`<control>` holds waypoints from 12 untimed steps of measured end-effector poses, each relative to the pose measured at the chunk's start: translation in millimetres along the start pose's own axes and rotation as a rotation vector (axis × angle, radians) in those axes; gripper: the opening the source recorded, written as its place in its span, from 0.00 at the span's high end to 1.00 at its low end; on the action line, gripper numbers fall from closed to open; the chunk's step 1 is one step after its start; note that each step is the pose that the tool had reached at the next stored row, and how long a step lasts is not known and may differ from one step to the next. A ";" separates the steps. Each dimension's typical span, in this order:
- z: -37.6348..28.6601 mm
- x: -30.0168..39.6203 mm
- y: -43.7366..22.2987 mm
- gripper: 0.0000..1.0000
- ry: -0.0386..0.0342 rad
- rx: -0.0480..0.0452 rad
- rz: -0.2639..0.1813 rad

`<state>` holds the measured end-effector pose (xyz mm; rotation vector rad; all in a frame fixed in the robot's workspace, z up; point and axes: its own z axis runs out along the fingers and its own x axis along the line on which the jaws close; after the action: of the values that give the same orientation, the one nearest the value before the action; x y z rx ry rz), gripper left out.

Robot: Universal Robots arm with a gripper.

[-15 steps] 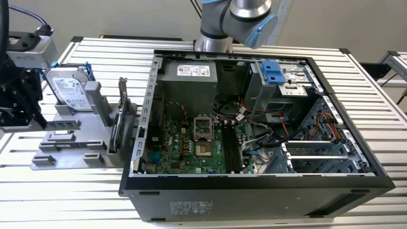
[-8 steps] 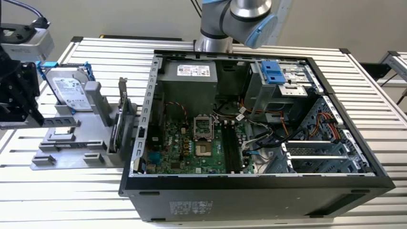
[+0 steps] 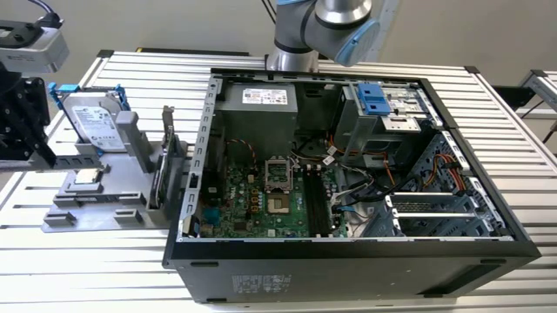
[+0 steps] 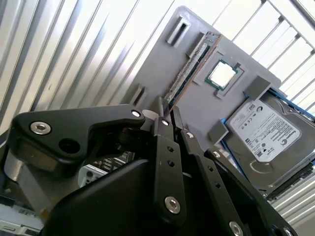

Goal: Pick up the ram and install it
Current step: 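Pick up the ram and move it above insertion slot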

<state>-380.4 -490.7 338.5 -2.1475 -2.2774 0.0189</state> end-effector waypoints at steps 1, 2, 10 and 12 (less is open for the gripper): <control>-1.3 0.0 0.0 1.00 0.0000 0.0000 0.000; -2.5 0.0 -0.1 1.00 0.0000 0.0000 0.000; -12.0 0.0 -0.2 1.00 0.0000 0.0001 0.000; -14.3 0.0 -0.3 1.00 0.0000 0.0000 0.000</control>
<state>-380.5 -490.7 352.8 -2.1476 -2.2774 0.0189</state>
